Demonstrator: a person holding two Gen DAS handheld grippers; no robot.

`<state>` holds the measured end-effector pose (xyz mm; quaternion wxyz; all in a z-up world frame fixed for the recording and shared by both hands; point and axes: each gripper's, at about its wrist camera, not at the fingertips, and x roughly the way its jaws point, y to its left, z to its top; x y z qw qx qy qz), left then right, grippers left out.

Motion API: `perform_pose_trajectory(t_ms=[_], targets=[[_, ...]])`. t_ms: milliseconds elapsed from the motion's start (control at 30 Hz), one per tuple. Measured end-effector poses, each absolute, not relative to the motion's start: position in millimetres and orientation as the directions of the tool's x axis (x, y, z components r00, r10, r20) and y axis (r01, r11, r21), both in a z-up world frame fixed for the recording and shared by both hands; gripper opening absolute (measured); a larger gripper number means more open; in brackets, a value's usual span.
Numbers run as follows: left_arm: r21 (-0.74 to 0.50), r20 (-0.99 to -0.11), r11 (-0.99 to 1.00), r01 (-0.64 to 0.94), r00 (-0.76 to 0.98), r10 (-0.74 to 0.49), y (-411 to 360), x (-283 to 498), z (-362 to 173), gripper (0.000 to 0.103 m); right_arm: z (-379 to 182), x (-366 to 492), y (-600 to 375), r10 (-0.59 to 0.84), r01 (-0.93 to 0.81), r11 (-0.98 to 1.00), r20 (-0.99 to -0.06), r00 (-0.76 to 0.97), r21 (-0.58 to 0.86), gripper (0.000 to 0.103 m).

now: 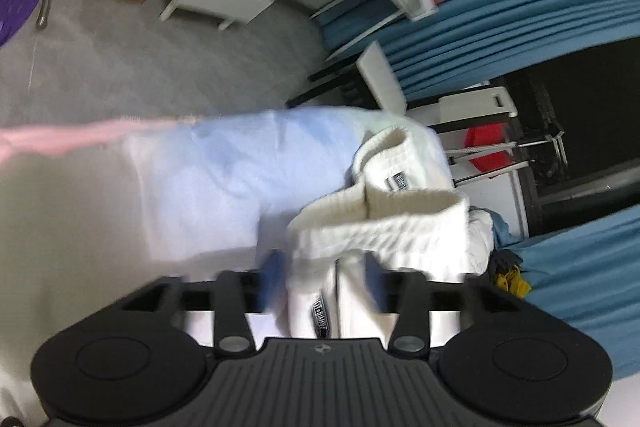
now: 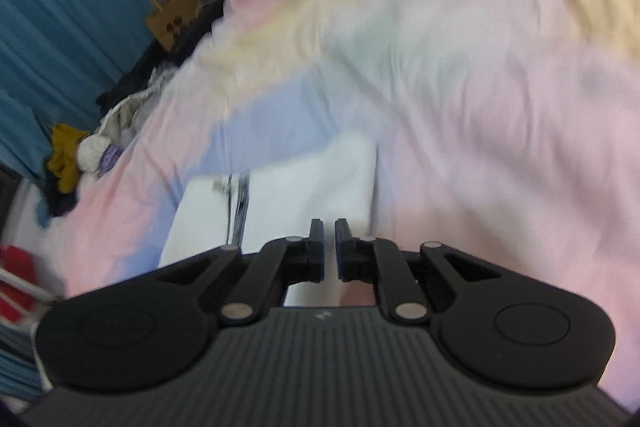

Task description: Fold clothes

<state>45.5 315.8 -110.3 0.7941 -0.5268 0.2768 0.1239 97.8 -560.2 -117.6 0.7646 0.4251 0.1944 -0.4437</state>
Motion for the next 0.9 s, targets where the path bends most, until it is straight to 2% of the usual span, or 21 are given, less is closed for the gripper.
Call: perform_pose_trajectory(t_ms=[33,100,167,233,400,600,767,833,900], targets=[[-0.767,-0.56,0.43,-0.477,0.824,-0.085,316,41,-104,0.068,-109,100,-554,-0.559,0.851,0.278,-0.646,0.52,0.445,0.018],[-0.767,-0.542,0.45,-0.458,0.837,-0.074,321,34,-91,0.075,-93,103,-541,-0.614,0.84,0.352,-0.575,0.541,0.414,0.052],[-0.761,-0.523,0.482,-0.435,0.851,-0.057,326,34,-76,0.08,-77,106,-526,-0.625,0.797,0.435,-0.497,0.602,0.418,0.068],[-0.734,-0.521,0.533,-0.421,0.853,-0.044,330,47,-58,0.08,-68,113,-508,-0.575,0.724,0.54,-0.44,0.69,0.429,0.07],[-0.69,-0.564,0.6,-0.405,0.82,-0.095,337,135,-52,0.081,-72,142,-454,-0.256,0.447,0.747,-0.407,0.877,0.492,0.069],[-0.636,-0.618,0.673,-0.377,0.771,-0.153,345,242,-46,0.078,-101,188,-406,-0.032,0.289,0.857,-0.516,0.856,0.427,0.069],[-0.487,-0.74,0.799,-0.354,0.653,-0.161,332,317,-59,0.072,-114,216,-397,-0.005,0.287,0.869,-0.572,0.821,0.404,0.069],[-0.501,-0.752,0.8,-0.33,0.623,-0.214,331,337,-70,0.067,-118,225,-389,-0.009,0.286,0.877,-0.583,0.812,0.385,0.069],[-0.514,-0.752,0.806,-0.294,0.606,-0.259,328,353,-76,0.069,-122,232,-382,-0.012,0.28,0.889,-0.595,0.804,0.361,0.069]])
